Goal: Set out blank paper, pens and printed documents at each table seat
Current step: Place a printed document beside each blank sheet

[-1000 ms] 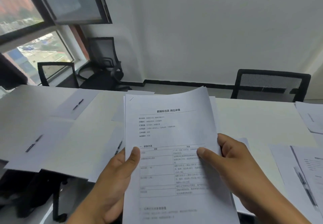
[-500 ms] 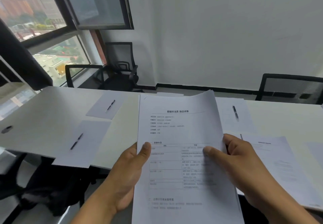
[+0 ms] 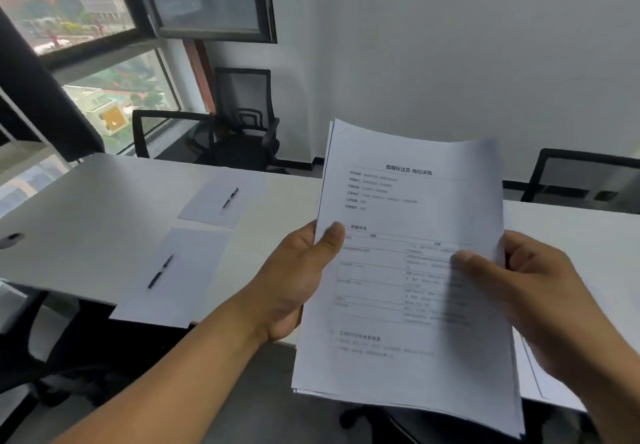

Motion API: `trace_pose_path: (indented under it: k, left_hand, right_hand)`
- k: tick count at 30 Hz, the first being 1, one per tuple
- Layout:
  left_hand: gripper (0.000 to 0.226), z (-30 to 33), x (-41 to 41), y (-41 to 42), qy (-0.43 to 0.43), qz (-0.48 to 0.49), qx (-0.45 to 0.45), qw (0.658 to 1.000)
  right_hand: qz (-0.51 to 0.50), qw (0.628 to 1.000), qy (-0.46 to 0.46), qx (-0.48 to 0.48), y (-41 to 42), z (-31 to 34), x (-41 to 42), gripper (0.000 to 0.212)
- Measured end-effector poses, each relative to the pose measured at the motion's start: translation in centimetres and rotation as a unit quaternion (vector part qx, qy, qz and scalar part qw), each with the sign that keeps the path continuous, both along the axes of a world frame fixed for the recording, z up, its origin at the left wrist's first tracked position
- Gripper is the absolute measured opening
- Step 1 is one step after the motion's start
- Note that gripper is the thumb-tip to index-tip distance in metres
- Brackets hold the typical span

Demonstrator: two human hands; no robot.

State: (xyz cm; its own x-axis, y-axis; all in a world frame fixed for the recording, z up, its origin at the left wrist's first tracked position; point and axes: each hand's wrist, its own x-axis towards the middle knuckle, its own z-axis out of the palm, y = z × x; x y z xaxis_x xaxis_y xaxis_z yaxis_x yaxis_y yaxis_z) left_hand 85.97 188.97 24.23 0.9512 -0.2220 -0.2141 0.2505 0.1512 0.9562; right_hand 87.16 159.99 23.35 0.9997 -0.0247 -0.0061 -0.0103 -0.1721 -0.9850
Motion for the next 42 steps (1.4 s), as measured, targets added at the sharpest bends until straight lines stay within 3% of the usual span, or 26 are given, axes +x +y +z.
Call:
trace_pose_path:
  k: [4,8,22,42]
  left_hand:
    - [0.041,-1.8,1.7,-2.2,-0.001,0.001,-0.014,1.0]
    - [0.044,-4.9,3.0,-3.0,0.007,0.025,-0.034,0.999]
    - [0.039,-17.4,3.5,-2.1,0.144,0.083,-0.014,0.986]
    - [0.033,-22.8,3.0,2.3,0.21,0.068,-0.029,0.975]
  right_hand:
    - [-0.008,0.999,-0.014,0.042,-2.3,-1.2,2.0,0.016]
    - [-0.009,0.998,-0.015,0.06,-3.0,-3.9,3.5,0.025]
    - [-0.03,0.995,0.095,0.027,-0.5,-15.4,3.4,0.012]
    - [-0.028,0.986,0.165,-0.004,4.0,-21.3,3.0,0.02]
